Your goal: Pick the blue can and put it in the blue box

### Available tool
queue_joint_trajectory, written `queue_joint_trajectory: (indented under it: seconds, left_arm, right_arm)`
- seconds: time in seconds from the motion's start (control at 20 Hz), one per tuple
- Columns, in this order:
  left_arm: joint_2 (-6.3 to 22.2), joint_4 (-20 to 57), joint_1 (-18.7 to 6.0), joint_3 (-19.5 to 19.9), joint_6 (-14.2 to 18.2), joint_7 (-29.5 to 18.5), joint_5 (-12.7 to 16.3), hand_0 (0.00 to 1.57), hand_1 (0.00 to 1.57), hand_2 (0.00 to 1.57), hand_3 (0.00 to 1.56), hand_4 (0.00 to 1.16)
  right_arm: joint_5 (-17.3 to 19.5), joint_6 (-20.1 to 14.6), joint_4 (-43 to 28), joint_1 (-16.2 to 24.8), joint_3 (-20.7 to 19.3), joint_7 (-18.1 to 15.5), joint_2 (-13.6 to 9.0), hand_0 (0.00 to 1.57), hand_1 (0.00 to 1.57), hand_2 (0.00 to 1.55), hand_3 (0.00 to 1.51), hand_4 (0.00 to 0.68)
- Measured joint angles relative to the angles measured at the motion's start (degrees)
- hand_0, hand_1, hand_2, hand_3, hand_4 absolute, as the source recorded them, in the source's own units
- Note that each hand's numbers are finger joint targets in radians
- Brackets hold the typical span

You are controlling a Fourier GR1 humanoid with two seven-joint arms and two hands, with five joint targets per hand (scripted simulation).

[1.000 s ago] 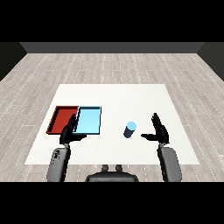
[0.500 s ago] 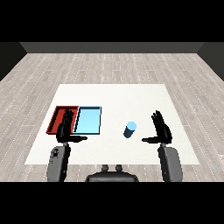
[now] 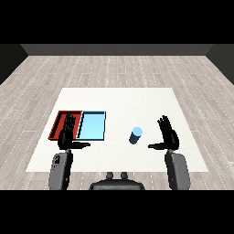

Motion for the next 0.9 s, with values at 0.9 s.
queue_joint_trajectory:
  seconds: [0.9]
  left_arm:
    - [0.05,-2.12,1.7,1.0,-0.82,-0.15,1.76,0.0,0.0,0.0,0.0,0.0]
  right_arm:
    - [-0.59,-3.69,6.25,-3.6,3.28,0.49,6.19,0.0,0.0,0.0,0.0,0.0]
